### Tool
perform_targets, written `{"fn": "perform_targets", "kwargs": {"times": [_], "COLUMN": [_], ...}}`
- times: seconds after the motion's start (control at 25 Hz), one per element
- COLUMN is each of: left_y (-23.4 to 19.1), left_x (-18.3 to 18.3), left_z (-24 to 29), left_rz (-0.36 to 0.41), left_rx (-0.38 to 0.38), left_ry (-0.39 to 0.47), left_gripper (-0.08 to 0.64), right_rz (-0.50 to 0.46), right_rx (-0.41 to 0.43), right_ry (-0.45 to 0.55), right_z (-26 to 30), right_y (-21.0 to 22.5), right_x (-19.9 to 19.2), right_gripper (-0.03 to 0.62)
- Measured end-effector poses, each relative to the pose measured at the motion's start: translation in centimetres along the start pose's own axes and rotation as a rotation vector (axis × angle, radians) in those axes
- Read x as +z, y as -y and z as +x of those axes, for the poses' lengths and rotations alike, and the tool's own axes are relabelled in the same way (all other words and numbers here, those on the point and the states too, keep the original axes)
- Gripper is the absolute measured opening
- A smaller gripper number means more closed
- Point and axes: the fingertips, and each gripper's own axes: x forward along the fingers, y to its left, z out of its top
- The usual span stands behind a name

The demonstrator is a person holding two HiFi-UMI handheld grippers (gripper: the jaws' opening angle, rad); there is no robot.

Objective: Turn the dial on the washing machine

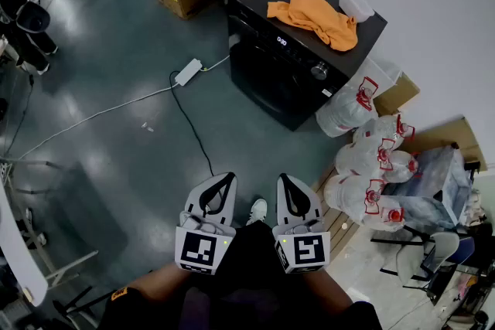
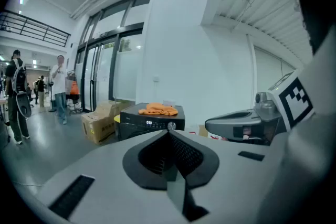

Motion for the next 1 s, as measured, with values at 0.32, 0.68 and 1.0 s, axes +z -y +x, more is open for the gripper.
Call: {"fn": "perform_targets", "kwargs": {"times": [0.32, 0.68, 1.0], "left_y": [0.1, 1.2, 4.1], "left_x": [0.9, 3.2, 5.8], "left_z": [1.5, 3.6, 8.0], "left_rz": [0.02, 0.051, 0.08], "left_rx": [0.0, 0.011, 0.016], "left_ry": [0.023, 0.045, 0.1], "left_gripper": [0.012, 0.013, 0.014], "right_rz": [-0.02, -0.033, -0.062], "right_rx": [-0.005, -0.031, -0.035], "right_ry": [0.002, 0.041, 0.069], "right_z": [0.7, 0.8, 1.1], "right_y": [1.4, 4.3, 9.7], "right_x": [0.7, 2.1, 2.8], "right_gripper": [0.014, 0.015, 0.017]}}
